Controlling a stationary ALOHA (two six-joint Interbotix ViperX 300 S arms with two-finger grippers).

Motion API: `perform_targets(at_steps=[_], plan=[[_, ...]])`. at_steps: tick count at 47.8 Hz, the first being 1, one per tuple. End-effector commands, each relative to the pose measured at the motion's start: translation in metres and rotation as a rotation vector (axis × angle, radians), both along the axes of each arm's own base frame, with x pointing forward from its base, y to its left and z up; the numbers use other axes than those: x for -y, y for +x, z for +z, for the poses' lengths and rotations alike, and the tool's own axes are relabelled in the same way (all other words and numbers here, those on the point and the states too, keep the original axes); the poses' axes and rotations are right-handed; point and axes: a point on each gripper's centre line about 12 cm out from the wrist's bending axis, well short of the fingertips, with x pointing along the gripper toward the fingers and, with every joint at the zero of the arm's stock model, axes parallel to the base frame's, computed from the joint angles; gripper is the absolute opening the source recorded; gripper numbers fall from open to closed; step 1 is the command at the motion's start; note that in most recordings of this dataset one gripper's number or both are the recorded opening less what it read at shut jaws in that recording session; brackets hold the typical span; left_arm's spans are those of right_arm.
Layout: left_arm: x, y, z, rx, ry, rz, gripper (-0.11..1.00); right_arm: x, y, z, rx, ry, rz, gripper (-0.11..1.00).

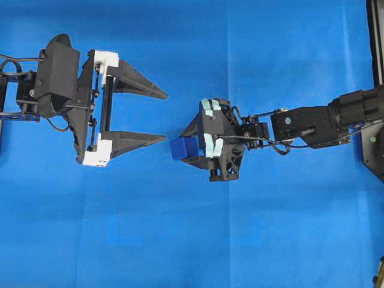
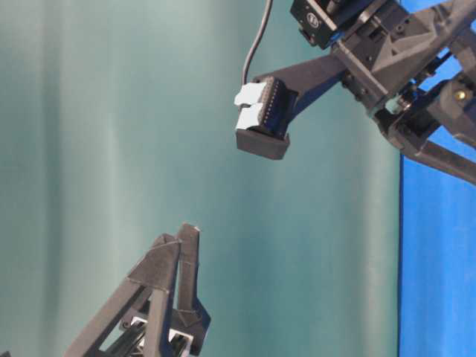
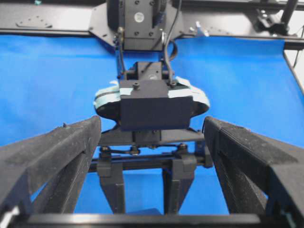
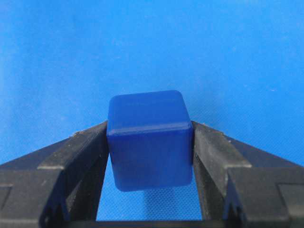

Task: Handover the blue block to the right arm after grasping it with the left arm, then place it in the designated position.
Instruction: 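Move the cube left and lower it toward the table center, then open the right gripper to drop the cube and withdraw right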

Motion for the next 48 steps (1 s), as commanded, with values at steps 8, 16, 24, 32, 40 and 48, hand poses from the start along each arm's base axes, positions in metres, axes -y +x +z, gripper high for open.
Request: perform_targets(at_steps=[8,16,24,32,40,48], plan=[[0.0012,0.0018,0.0124,0.037,-0.001,-0.004,0.9,0.0008,0.0084,0.0124,0.046,-0.003,0.004,0.37],[0.0011,0.0016,0.0118,0.035,-0.001,-0.003,0.9,0.0001,0.0097,0.0125,0.047,-0.003,0.005,0.37],[0.0012,0.0018,0.0124,0.037,0.0,-0.004,0.9,0.0009,0.0108,0.0116,0.043,-0.002,0.001,0.37],[0.0006,0.0019,0.0124,0.037,0.0,-0.002,0.9,0.0005,0.0105,0.0111,0.038,0.006,-0.004,0.37],[0.0011,0.0018,0.0124,0.037,-0.001,-0.003,0.9,0.0011,0.0103,0.0107,0.033,0.019,-0.02,0.79],[0.0006,0.0018,0.0122,0.035,-0.003,-0.001,0.9,0.0012,0.0098,0.0103,0.032,0.02,-0.021,0.84]])
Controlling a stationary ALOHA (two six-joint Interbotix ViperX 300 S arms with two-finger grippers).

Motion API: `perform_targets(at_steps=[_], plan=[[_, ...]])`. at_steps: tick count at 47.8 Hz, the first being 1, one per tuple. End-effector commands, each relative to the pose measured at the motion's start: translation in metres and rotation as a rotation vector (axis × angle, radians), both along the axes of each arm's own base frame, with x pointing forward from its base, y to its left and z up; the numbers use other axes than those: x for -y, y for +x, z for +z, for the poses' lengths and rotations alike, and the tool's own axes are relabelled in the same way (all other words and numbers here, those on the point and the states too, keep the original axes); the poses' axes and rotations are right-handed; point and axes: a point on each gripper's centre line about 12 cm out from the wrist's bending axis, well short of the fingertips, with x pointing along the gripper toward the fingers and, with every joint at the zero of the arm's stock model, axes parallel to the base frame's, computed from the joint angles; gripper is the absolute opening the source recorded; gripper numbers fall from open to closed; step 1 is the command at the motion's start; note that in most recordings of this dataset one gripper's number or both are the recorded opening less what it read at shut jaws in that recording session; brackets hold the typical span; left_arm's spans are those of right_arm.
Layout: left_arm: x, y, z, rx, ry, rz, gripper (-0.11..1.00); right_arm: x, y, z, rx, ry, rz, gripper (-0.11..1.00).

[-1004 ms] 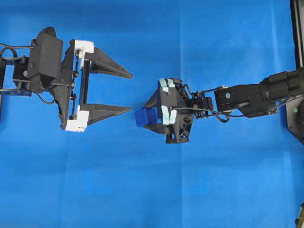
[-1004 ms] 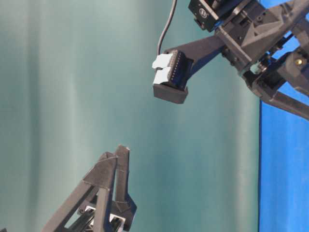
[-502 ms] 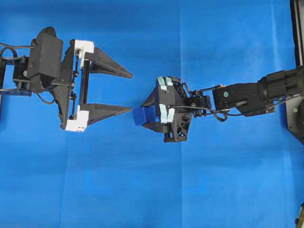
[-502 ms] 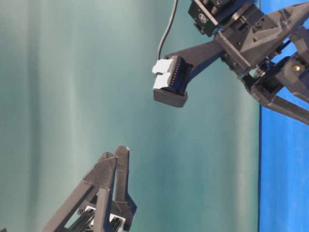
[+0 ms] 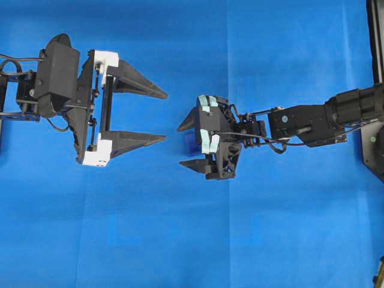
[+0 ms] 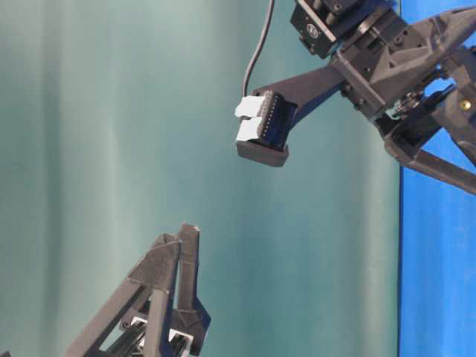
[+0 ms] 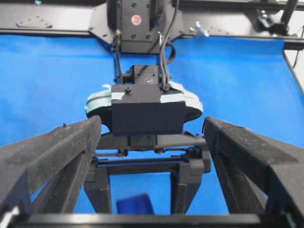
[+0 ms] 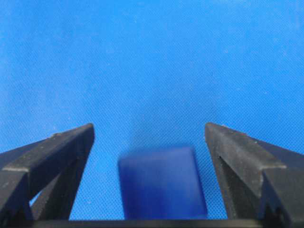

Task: Handover the blue block to the right arm after grasping it with the left arm, then place it in the designated position.
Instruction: 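Open the right gripper to drop the cube and withdraw right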

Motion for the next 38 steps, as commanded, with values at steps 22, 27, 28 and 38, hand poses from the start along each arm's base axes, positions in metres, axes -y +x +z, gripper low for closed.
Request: perform_targets(at_steps=[22,27,28,38], plan=[[0.001,0.002,0.013,0.037,0.0,-0.002,0.9,-0.012,-0.017,0.071,0.03,-0.025,0.015,0.8],[0.001,0.002,0.014,0.04,0.001,-0.003,0.9,-0.014,-0.032,0.101,0.06,-0.03,0.016,0.8],[0.001,0.002,0.014,0.04,0.0,-0.004,0.9,-0.014,-0.035,0.106,0.067,-0.028,0.015,0.8],[0.001,0.003,0.013,0.038,0.002,-0.003,0.9,-0.011,-0.072,0.155,0.135,-0.028,-0.002,0.8]])
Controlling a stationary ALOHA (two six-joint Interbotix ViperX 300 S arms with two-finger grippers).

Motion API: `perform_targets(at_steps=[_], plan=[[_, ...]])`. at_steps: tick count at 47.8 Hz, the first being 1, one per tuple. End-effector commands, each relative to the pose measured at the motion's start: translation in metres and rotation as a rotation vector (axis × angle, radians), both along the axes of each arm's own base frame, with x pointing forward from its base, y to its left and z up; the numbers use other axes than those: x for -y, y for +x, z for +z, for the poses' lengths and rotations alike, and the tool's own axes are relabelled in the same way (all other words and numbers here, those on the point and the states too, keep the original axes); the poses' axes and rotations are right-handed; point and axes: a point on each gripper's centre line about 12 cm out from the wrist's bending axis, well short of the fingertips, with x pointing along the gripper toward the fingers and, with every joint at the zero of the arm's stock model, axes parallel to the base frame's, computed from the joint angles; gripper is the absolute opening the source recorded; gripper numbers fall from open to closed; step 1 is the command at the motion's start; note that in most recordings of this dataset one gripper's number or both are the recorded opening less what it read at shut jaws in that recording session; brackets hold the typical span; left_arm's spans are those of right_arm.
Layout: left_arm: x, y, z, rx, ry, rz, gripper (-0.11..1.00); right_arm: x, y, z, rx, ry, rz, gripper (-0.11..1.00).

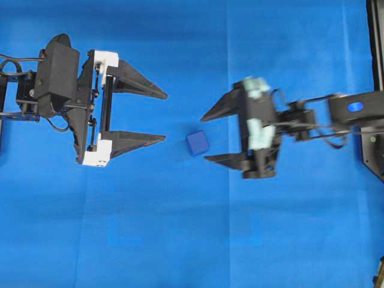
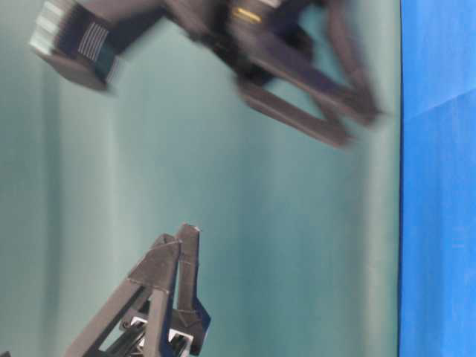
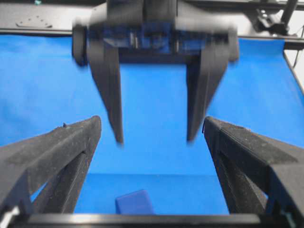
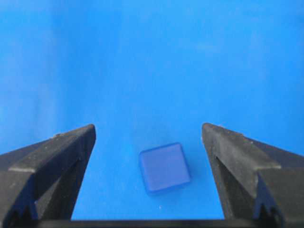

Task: Handover the blue block to the right arm after grasping it with the left arm, then place it in the designated position.
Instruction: 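Open the right gripper to drop the cube and withdraw right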

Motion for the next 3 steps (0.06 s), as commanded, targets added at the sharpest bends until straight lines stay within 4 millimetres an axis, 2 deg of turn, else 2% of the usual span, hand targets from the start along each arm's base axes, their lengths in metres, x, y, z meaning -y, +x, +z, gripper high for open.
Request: perform_targets(at_steps=[1,3], plan=[[0.0011,0.002,0.0128,0.037,-0.001,-0.003,0.9,0.0008,-0.0137,0.0276,0.062,0.006,-0.005,0.8],[0.0012,0.002,0.0128,0.037,0.0,-0.004,0.9,0.0016,-0.0204,0.0347,0.073,0.005,-0.008,0.8]])
